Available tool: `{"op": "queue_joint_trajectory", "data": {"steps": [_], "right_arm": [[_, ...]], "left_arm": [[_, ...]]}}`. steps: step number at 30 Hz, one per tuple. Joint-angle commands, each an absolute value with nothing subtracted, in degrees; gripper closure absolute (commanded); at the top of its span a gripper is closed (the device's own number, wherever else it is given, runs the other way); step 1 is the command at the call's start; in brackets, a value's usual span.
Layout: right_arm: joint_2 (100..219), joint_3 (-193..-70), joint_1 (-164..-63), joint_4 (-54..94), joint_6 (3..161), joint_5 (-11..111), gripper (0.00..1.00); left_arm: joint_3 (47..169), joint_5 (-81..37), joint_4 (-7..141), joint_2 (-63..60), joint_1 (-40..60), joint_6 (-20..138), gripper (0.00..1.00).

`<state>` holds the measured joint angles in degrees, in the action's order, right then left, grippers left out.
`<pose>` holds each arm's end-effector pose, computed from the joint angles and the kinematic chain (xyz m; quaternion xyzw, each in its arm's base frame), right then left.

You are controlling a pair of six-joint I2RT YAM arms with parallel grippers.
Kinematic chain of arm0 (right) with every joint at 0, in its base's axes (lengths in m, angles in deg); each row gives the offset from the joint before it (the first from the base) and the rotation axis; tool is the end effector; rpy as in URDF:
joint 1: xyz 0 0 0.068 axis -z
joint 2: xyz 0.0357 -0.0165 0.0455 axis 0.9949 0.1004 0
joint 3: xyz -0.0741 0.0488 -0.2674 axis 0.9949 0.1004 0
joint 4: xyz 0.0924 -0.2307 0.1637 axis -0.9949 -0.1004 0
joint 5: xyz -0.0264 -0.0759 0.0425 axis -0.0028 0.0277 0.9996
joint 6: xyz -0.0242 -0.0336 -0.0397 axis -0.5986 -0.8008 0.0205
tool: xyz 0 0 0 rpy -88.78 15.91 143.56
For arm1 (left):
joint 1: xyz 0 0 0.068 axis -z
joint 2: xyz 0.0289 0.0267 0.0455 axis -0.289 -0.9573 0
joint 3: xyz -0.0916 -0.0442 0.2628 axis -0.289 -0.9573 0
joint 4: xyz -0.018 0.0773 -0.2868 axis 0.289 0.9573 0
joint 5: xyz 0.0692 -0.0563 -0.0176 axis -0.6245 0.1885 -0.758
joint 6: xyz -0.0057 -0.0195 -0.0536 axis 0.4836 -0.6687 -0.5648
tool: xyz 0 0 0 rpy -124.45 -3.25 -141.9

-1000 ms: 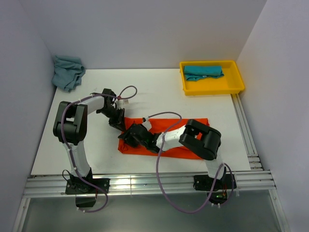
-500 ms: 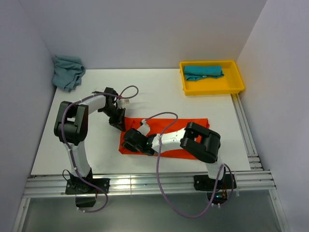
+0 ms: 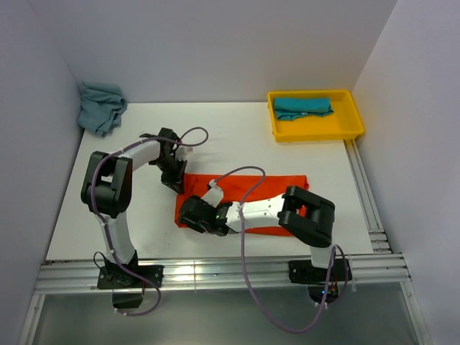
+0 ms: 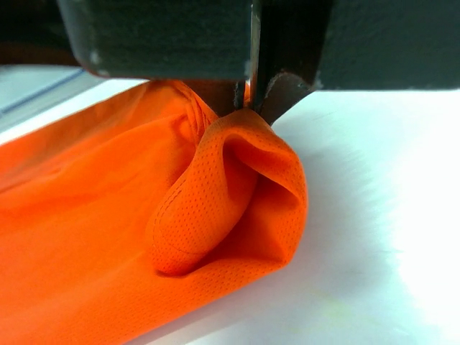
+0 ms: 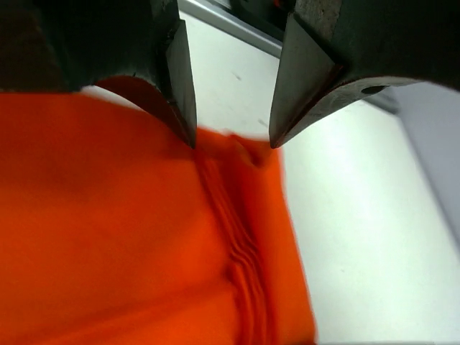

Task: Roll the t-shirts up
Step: Roll the tshirt

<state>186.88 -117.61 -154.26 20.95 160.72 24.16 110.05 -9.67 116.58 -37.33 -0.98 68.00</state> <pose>0.1564 0.3925 0.1249 0.1823 0.9012 0.3244 0.2220 0.3737 -0.1205 0.1334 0.1211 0.9757 -0.1817 0.0176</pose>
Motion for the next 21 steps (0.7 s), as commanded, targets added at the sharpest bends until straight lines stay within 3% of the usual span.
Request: {"op": "queue_joint_trajectory", "data": {"steps": [1,11,21], "right_arm": [[183.0,-122.7,-156.1,3.4,158.5,16.4,0.47],[190.6,-145.3,-157.3,-15.8,151.2,6.2,0.51],[202.5,-159.7,-155.3,-16.3,145.3,4.8,0.56]], "left_arm": [[112.0,-18.9,114.6,-35.8,-0.9,69.2,1.0],[113.2,-21.3,116.5,-35.3,1.4,68.4,1.0],[116.1,-22.6,119.3,-35.6,2.7,68.2,1.0]]}}
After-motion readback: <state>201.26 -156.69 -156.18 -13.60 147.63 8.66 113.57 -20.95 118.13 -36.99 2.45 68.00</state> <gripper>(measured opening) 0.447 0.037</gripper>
